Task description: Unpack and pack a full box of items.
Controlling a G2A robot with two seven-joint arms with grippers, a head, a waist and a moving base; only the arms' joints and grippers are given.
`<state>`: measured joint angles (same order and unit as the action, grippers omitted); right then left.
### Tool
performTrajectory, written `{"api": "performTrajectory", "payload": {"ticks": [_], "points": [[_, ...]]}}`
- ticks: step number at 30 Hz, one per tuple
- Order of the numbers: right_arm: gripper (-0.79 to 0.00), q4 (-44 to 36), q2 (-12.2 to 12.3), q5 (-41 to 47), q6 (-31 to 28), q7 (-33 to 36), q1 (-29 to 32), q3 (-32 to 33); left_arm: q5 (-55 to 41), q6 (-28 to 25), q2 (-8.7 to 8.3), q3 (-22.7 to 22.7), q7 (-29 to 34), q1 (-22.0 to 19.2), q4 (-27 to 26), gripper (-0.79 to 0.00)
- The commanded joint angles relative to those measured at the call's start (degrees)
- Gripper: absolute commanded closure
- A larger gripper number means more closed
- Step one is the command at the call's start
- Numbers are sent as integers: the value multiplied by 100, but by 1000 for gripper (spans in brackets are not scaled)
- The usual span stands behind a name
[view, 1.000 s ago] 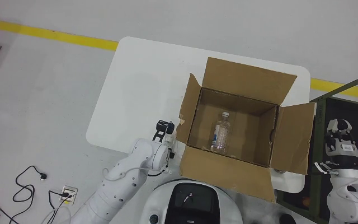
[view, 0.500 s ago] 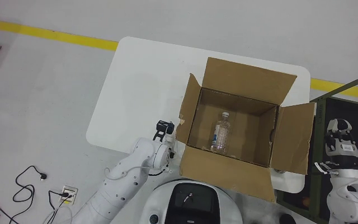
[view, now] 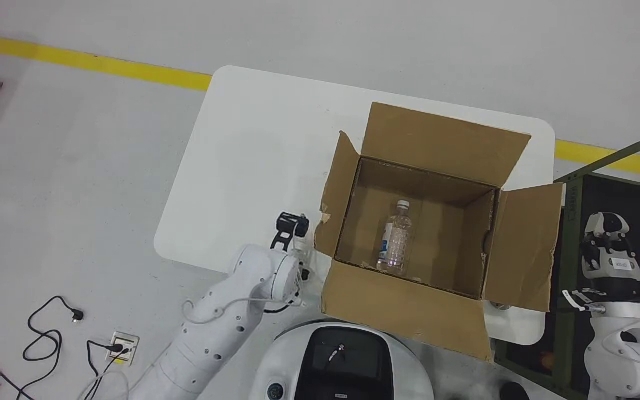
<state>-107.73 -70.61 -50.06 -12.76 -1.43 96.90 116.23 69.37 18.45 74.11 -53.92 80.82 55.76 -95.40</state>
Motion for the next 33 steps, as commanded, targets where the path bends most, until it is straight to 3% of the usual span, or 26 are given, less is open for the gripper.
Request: {"api": "performTrajectory", "payload": {"ticks": [1, 11, 18, 21, 25, 33], "points": [[0, 0, 0, 0, 0, 0, 0, 0, -6, 7, -27, -171, 87, 79, -207, 0], [0, 0, 0, 0, 0, 0, 0, 0, 173, -90, -193, -1155, 591, 525, -1142, 0], [0, 0, 0, 0, 0, 0, 0, 0, 446, -275, -287, -1854, 718, 501, -1797, 0], [0, 0, 0, 0, 0, 0, 0, 0, 298, -374, -309, -2089, 718, 348, -2071, 0], [0, 0, 0, 0, 0, 0, 0, 0, -659, -719, -320, -2306, 718, -28, -2472, 0], [0, 0, 0, 0, 0, 0, 0, 0, -1172, -1150, -377, -2132, 718, -971, -2722, 0]]}}
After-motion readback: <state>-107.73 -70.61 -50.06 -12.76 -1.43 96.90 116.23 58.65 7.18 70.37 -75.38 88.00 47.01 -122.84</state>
